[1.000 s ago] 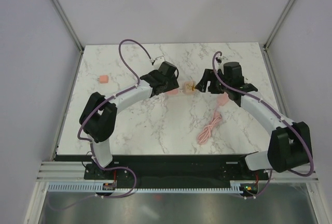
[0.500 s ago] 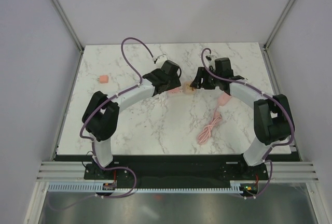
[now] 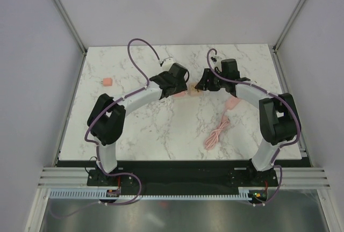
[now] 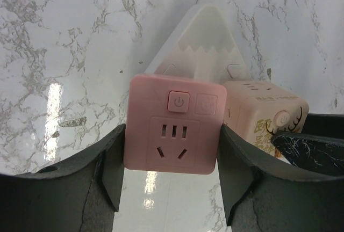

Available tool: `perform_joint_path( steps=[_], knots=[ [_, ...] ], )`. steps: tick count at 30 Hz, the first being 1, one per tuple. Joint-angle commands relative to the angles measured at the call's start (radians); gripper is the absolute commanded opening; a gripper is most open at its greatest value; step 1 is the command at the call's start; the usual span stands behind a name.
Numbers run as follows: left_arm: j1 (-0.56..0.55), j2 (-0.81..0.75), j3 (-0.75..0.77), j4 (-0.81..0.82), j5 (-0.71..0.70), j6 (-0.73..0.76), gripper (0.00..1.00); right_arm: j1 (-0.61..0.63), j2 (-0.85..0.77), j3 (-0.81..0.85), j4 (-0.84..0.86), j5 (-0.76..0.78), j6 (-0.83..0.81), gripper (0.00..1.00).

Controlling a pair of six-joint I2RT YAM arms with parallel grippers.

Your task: Insert the plug

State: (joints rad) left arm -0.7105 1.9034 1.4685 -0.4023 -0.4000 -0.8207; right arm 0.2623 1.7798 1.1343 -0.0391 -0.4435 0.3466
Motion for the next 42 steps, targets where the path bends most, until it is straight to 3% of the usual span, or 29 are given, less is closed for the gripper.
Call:
perform_joint_path(
  steps=[1, 20, 42],
  knots=[
    [-0.009, -0.012, 0.033, -0.023, -0.097, 0.011, 0.02, 0.000, 0.026, 0.013, 0.007, 0.012, -0.011, 0.55],
    [-0.010, -0.066, 0.041, -0.053, -0.123, 0.014, 0.02, 0.000, 0.006, 0.002, 0.005, 0.002, -0.003, 0.50],
    [-0.015, -0.018, 0.035, -0.021, -0.082, -0.020, 0.02, -0.001, -0.002, -0.007, -0.002, -0.012, 0.002, 0.48]
  ],
)
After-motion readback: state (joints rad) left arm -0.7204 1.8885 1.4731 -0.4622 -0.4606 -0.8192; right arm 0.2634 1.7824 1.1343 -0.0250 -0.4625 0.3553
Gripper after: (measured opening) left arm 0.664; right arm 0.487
